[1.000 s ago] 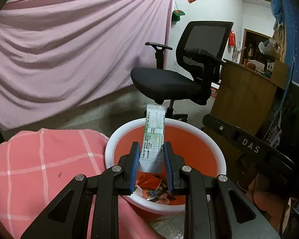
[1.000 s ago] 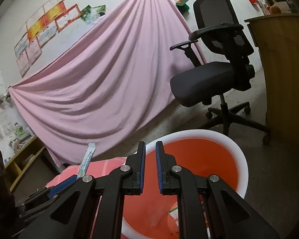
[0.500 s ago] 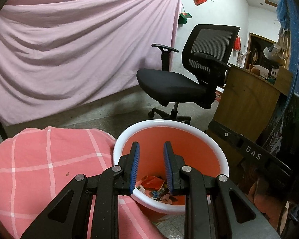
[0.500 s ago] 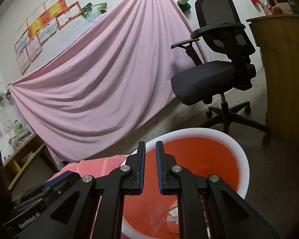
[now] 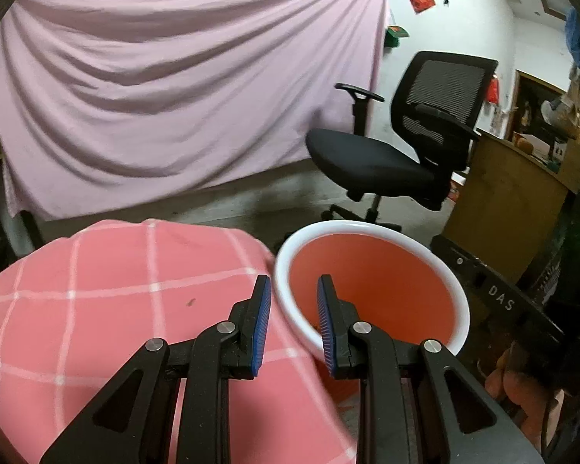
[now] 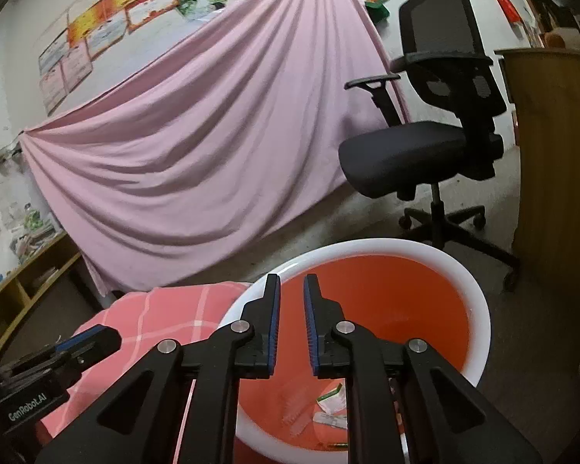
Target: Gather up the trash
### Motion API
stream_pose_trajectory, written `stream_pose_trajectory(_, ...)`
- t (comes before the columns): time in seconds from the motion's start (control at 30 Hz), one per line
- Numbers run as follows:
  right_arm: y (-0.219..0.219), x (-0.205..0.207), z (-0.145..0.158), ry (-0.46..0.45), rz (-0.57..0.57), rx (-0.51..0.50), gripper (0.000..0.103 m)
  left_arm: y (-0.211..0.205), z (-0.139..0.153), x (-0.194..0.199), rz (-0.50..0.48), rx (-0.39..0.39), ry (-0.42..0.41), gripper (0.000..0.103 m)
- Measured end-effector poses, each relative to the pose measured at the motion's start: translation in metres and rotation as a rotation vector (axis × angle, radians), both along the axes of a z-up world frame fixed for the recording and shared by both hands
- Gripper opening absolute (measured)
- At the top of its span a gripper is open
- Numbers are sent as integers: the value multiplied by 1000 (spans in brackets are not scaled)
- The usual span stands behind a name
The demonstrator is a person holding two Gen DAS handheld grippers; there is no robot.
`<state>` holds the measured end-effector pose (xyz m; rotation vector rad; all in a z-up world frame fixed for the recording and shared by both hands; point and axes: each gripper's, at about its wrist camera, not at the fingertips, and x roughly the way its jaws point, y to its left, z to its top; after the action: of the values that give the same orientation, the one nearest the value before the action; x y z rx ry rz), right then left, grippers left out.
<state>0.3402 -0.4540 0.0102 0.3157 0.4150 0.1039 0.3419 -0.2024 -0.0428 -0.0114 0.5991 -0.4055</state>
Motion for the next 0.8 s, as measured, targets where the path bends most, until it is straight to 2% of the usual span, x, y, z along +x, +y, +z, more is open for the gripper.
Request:
stream_pose_trajectory(0.03,3,-3,2,-9,4,-4,20,3,1,-2,7,1,-1,20)
stream_pose_trajectory(0.07,5,-6,3,-24,9,-8,30,7,2,-5,17,2,-4,20)
stream_pose_trajectory(0.17,15,-10,6,-45,26,-25,31,17,7,-13,41,16,-12,22)
stream_pose_trajectory(0.3,24,-17,5,-56,36,-33,31,32,13,-26,80,11,-37,38)
stream_pose_trajectory(0.4,32,-27,7,-71,45,-43,32,46,14,-34,112,-3,-42,42)
stream_pose_trajectory(0.43,33,-30,7,-74,48,-43,36,50,14,-36,124,-5,-42,43)
stream_pose_trajectory(0.47,34,-35,7,-79,48,-38,49,53,14,-40,135,-6,-44,48)
stream_pose_trajectory(0.5,34,-37,8,-86,50,-29,55,57,14,-43,147,-9,-50,53)
stream_pose_trajectory(0.63,36,-59,15,-129,50,-13,58,72,15,-60,181,-21,-83,63)
stream_pose_trajectory(0.67,37,-65,16,-139,47,-16,63,75,15,-63,184,-21,-87,67)
stream_pose_trajectory(0.7,38,-68,17,-144,46,-18,69,78,15,-67,190,-21,-94,76)
stream_pose_trajectory(0.77,38,-78,18,-161,39,-22,72,85,15,-76,202,-27,-122,89)
stream_pose_trajectory(0.8,39,-82,18,-167,38,-26,73,88,16,-82,206,-33,-138,91)
